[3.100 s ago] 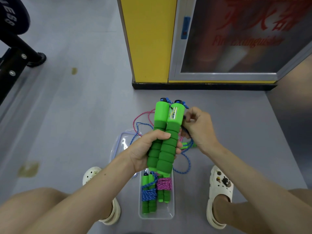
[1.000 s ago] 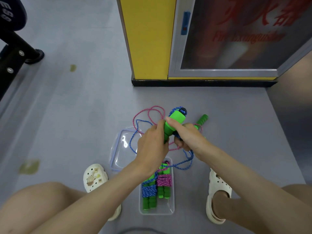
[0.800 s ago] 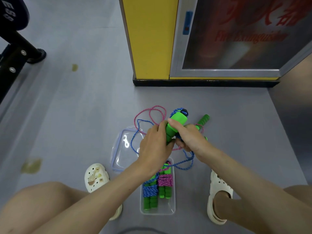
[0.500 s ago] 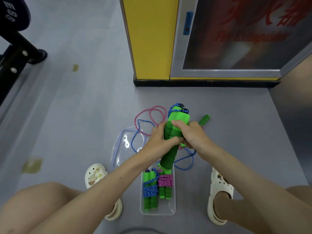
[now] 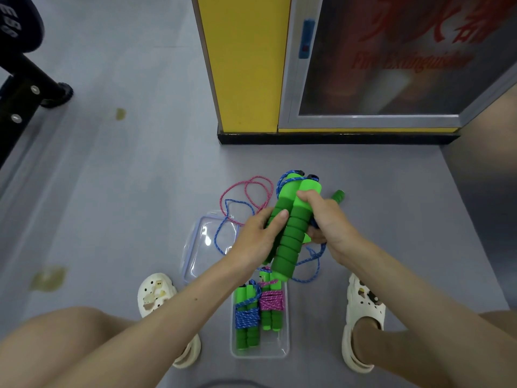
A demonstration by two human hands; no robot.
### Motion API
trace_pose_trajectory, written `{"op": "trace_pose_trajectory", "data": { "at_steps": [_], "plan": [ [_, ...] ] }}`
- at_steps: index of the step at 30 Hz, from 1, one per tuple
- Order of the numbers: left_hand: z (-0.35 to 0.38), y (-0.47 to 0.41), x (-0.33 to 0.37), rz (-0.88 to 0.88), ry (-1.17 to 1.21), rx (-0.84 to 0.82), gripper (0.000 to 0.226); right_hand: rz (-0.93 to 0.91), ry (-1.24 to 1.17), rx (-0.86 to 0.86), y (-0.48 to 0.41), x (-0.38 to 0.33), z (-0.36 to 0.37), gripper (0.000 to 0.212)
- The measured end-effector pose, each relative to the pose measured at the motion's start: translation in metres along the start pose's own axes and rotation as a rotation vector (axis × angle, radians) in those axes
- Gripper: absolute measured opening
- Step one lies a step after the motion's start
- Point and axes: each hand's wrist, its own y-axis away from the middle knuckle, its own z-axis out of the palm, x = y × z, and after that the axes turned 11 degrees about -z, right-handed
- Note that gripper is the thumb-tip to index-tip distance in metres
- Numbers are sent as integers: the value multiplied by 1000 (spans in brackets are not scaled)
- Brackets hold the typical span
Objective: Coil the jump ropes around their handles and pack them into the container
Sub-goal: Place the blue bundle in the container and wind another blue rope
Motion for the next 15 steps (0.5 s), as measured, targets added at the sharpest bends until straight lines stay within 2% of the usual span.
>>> {"op": "trace_pose_trajectory", "data": {
  "at_steps": [5, 9, 12, 15],
  "plan": [
    [2, 3, -1, -31, 24, -15, 23, -51, 14, 77, -6, 3, 1, 38],
    [0, 2, 0, -44, 26, -17, 24, -88, 15, 21, -7, 7, 1, 38],
    [-2, 3, 4, -88, 123, -79, 26, -90, -1, -15, -7, 4, -1, 46],
    [-1, 6, 6, -122, 250, -151, 30, -99, -49, -12, -6, 0, -3, 38]
  ]
}}
